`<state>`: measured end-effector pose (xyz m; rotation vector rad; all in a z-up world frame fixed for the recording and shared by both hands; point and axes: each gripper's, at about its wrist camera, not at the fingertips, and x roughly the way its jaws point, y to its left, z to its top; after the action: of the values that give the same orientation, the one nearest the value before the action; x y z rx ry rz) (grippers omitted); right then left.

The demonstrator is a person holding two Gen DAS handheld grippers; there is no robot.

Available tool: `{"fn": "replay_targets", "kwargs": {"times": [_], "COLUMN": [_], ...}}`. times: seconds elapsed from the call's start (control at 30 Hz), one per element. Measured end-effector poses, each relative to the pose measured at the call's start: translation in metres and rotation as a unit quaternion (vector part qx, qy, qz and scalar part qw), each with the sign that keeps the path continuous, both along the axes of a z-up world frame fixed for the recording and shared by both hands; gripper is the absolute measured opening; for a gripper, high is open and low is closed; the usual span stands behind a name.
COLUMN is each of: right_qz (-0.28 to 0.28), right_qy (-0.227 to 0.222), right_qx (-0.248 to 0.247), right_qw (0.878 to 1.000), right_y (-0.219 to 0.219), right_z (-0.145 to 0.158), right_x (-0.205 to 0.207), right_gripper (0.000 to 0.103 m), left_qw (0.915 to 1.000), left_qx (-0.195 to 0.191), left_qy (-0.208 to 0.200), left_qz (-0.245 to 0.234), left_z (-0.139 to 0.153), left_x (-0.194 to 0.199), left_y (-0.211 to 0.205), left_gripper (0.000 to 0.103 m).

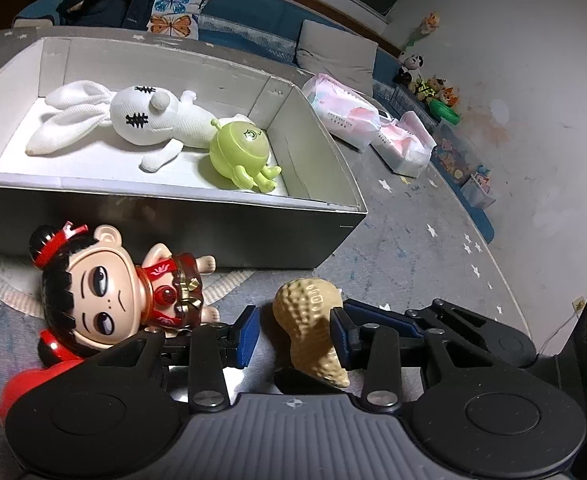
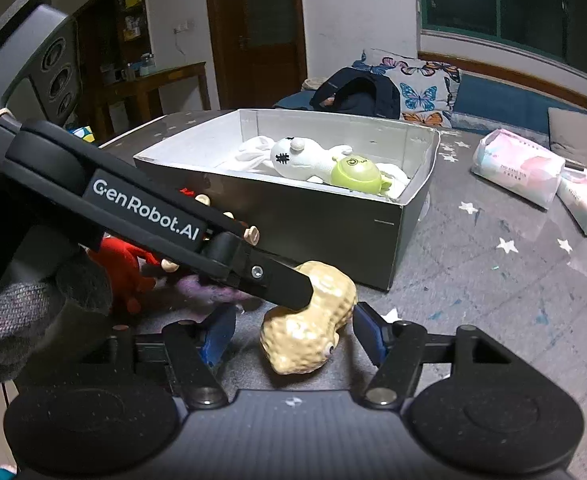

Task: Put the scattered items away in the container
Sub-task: 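Close the left gripper on the peanut toy while the right gripper pinches it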

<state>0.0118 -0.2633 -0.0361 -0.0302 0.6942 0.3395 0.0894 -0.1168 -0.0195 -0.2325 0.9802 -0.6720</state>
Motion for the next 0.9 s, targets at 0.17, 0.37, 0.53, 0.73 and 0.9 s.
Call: {"fn": "replay_targets", "kwargs": {"times": [0.17,0.37,0.53,0.73,0.9], "right_qz": [-0.009,-0.017,-0.022,-0.02,-0.012], "right_qy": [0.013,0.019,0.022,0.016,-0.005], "right_qx": [0.013,0.02,0.027,0.026,0.019], "right_qw": [1.0,0.999,0.999,0.999,1.0], "right_y": [-0.002,-0.003,-0.004,-0.002,0.0], "right_z": [-0.004,-0.008,-0.007,-0.002,0.014], "right_x": [0.004,0.004,0.003,-0.003,-0.007], "right_gripper": [0.054,0.049,0.046,0.046,0.046], "left_qw": [1.0,0.9999,1.0,0.9998,0.9993], "left_qx": [-0.001,-0.008,-0.006,-0.015,-0.024], "left_qy": [0.009,0.011,0.003,-0.002,-0.025], "left_qz": [0.004,0.006,0.007,0.009,0.016], "left_z": [-0.003,-0.006,-0.005,0.002,0.022], "left_x": [0.003,0.004,0.0,-0.006,-0.013], "left_y": [-0.002,-0.004,-0.004,0.0,0.005], "left_gripper": [0.041,0.041,0.041,0.04,0.04]}}
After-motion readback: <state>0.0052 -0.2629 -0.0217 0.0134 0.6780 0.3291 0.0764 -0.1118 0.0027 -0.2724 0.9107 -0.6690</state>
